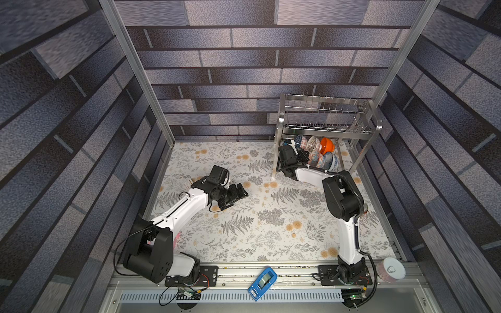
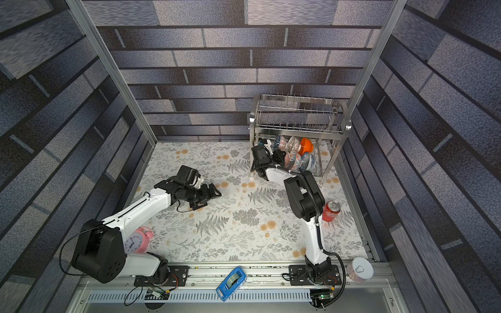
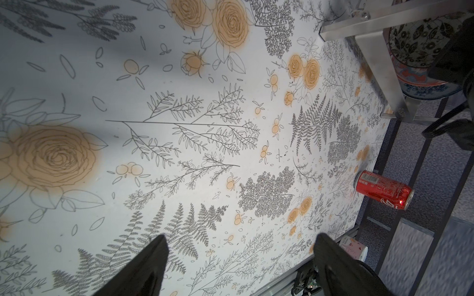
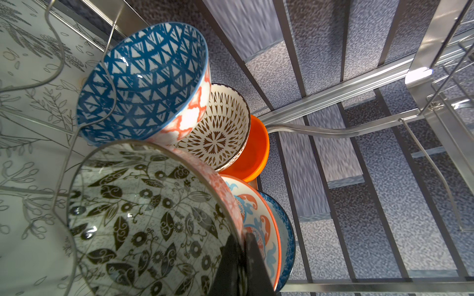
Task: Load bowls into a dish rack
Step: Place the bowl in the dish rack.
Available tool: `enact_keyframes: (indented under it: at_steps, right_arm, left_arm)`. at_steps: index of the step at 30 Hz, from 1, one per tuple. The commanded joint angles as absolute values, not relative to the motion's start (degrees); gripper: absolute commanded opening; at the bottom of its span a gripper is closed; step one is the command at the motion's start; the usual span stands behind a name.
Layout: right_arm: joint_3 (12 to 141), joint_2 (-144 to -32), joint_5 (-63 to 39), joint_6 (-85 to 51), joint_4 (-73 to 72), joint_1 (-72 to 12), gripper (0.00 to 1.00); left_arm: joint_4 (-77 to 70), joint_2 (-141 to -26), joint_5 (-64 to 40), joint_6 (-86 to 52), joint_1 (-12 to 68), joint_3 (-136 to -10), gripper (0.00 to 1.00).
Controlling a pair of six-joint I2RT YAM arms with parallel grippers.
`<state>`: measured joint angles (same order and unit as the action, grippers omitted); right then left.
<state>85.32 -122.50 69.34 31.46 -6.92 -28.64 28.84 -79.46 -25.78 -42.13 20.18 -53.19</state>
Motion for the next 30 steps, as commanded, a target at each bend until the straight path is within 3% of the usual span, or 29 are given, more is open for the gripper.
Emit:
enact_keyframes:
  at_steps: [1,30]
  right_arm:
    - [84.2,-125.2,68.7,32.5,-3.2,-30.6,0.00]
    - [85.5,-125.9,69.1,32.1,-1.9,-31.1,0.13]
  left_arm:
    - [28.6,-78.0,-26.9,-40.9,19.9,-52.3,0.92]
    - [28.5,-77.0,-27.0,-40.9,19.6,-51.6,0.91]
